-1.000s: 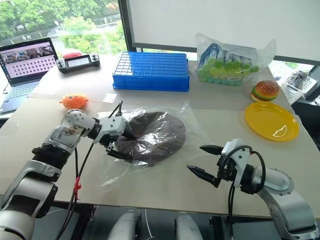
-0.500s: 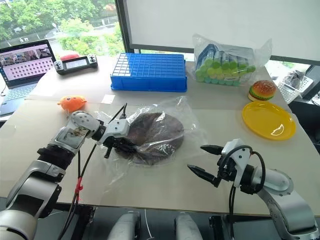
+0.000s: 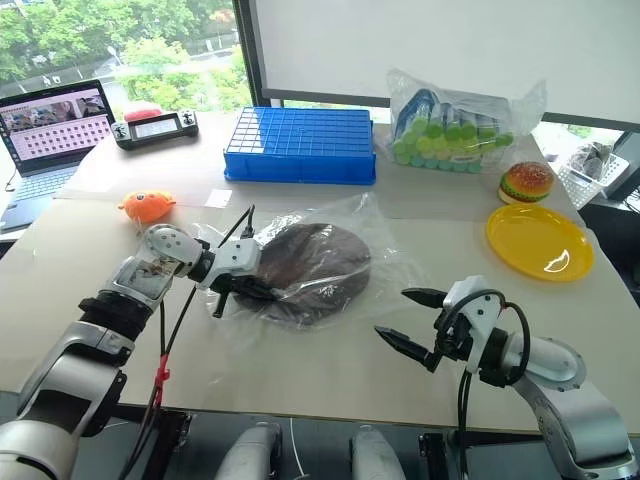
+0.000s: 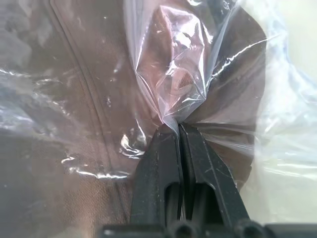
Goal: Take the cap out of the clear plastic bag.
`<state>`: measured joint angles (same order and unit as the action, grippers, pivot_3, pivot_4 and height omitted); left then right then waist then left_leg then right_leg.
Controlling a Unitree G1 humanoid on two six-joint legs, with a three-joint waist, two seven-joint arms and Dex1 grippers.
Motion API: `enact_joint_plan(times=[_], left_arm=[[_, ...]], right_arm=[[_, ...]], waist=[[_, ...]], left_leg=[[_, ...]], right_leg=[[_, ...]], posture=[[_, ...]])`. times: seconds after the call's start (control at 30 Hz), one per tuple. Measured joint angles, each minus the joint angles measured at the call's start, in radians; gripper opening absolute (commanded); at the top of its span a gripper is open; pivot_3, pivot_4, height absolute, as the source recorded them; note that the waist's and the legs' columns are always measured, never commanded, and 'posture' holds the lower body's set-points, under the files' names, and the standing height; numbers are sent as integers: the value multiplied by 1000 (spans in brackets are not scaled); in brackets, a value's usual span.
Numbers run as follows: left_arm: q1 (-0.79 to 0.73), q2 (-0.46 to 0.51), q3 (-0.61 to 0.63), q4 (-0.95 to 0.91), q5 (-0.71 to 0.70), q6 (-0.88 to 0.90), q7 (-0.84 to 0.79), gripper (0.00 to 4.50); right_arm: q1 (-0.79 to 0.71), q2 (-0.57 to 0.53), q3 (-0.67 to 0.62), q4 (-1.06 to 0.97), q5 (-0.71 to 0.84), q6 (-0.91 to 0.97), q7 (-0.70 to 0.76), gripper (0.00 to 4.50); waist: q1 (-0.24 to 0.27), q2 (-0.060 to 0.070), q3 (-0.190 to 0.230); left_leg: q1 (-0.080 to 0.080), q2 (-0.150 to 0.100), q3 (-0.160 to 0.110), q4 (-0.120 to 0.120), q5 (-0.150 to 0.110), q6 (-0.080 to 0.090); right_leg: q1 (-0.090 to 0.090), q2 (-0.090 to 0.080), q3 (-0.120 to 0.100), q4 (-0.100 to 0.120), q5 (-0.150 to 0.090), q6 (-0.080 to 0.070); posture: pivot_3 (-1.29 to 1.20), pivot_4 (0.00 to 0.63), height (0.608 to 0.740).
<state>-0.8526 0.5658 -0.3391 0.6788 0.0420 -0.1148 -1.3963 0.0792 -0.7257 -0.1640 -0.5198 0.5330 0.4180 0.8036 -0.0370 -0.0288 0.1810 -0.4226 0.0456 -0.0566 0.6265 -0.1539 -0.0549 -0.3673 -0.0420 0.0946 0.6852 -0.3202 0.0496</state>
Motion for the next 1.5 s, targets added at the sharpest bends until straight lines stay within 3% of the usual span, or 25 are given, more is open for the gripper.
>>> enact_joint_plan(times=[0.3, 0.37, 0.57, 0.77, 0.9, 1.13, 1.23, 1.33, 1.43, 1.5], left_arm=[[-231, 24, -35, 458, 157, -555, 70, 23], [-248, 27, -35, 498, 170, -643, 69, 23], [-297, 33, -78, 594, 253, -1127, 93, 23], [-356, 43, -101, 635, 328, -1388, 202, 23], [-377, 57, -120, 635, 458, -1406, 381, 23], [-397, 109, -176, 558, 802, -1473, 840, 23], [-421, 150, -298, 484, 1070, -1426, 1226, 23], [-476, 145, -471, 511, 1290, -1246, 1612, 23], [-479, 95, -423, 651, 1209, -1116, 1567, 23], [-465, 54, -292, 728, 1041, -1039, 1337, 23]], right_arm=[[-58, 13, -49, 48, 106, 29, 29, 4500], [-75, 13, -71, 58, 127, 32, 29, 4500], [-99, 23, -89, 120, 130, 32, 19, 4500], [-97, 42, -88, 125, 104, 26, 2, 4500], [-84, 54, -84, 125, 77, 22, -10, 4500], [-69, 62, -83, 125, 69, 21, -20, 4500], [-74, 63, -80, 125, 59, 21, -23, 4500], [-76, 67, -73, 125, 57, 21, -24, 4500], [-76, 68, -61, 125, 49, 21, -24, 4500], [-76, 69, -52, 125, 42, 21, -24, 4500]], waist=[[-9, -2, 1], [-7, -2, 1], [1, -3, 2], [3, -3, 2], [1, -3, 2], [0, -3, 2], [0, -4, 3], [3, -4, 3], [5, -4, 3], [6, -4, 3]], left_leg=[[-3, 0, 1, -1, 0, 0], [-4, 0, 0, -2, -1, 1], [-9, -1, 0, -2, -1, 2], [-9, -1, 0, -2, -1, 2], [-9, -1, 0, -2, -1, 2], [-9, -1, 0, -2, -1, 2], [-9, -1, 0, -1, -1, 2], [-9, -2, -1, -1, -1, 2], [-9, -2, 0, -1, -1, 2], [-11, -2, 1, -2, -1, 1]], right_leg=[[-3, 0, 1, -3, 0, 0], [-3, 0, 0, -4, 1, -2], [-5, -1, -1, -6, 3, -6], [-5, -1, -1, -6, 3, -5], [-5, -1, -1, -6, 3, -5], [-5, -1, -1, -6, 3, -4], [-5, -1, -1, -5, 1, -1], [-5, -2, -1, -5, -1, 4], [-6, -2, -1, -5, -1, 4], [-8, -2, -1, -5, -1, 3]], posture=[[0, 150, 729], [0, 150, 729], [0, 150, 729], [0, 150, 729], [0, 150, 729], [0, 150, 729], [0, 150, 729], [0, 150, 729], [0, 150, 729], [0, 150, 729]])
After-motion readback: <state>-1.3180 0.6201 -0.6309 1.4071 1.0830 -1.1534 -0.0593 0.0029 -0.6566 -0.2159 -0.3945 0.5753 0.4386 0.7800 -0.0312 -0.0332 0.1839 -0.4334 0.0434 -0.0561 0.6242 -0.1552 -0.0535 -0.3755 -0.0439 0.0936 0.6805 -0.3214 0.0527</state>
